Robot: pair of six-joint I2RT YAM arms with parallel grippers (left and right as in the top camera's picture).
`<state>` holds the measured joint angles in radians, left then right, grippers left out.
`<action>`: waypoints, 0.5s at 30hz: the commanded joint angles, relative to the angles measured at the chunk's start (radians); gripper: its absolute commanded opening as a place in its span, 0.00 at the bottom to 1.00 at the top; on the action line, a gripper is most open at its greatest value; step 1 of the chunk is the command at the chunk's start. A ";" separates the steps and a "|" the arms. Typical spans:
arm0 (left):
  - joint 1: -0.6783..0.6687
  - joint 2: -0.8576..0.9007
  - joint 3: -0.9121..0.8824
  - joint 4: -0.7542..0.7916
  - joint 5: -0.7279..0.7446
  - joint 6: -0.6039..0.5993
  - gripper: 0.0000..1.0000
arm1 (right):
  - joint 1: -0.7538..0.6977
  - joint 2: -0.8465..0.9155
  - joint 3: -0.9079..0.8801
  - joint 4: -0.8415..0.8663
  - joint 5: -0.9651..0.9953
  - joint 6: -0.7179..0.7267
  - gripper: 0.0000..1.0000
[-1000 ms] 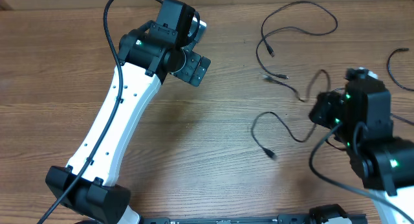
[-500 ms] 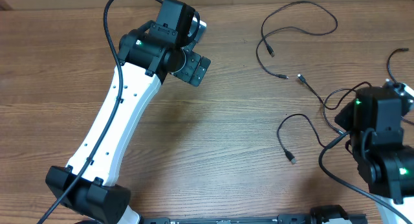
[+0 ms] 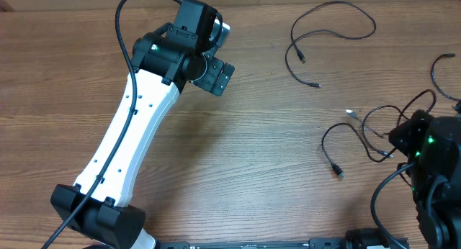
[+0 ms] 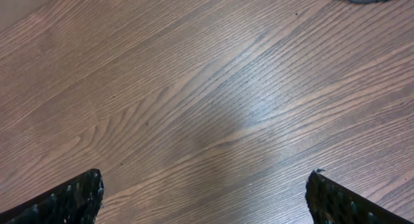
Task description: Untangle cables
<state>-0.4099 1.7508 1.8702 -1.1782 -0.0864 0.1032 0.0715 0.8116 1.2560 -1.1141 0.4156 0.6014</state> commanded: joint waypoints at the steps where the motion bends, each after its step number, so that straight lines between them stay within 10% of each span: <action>1: 0.005 0.003 -0.002 0.004 0.009 -0.014 1.00 | -0.006 -0.005 0.050 0.034 0.002 -0.031 0.04; 15: 0.005 0.003 -0.002 0.004 0.009 -0.014 1.00 | -0.071 -0.001 0.060 0.003 0.183 -0.033 0.04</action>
<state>-0.4099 1.7508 1.8702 -1.1782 -0.0864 0.1032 0.0406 0.8135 1.2846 -1.1030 0.5507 0.5751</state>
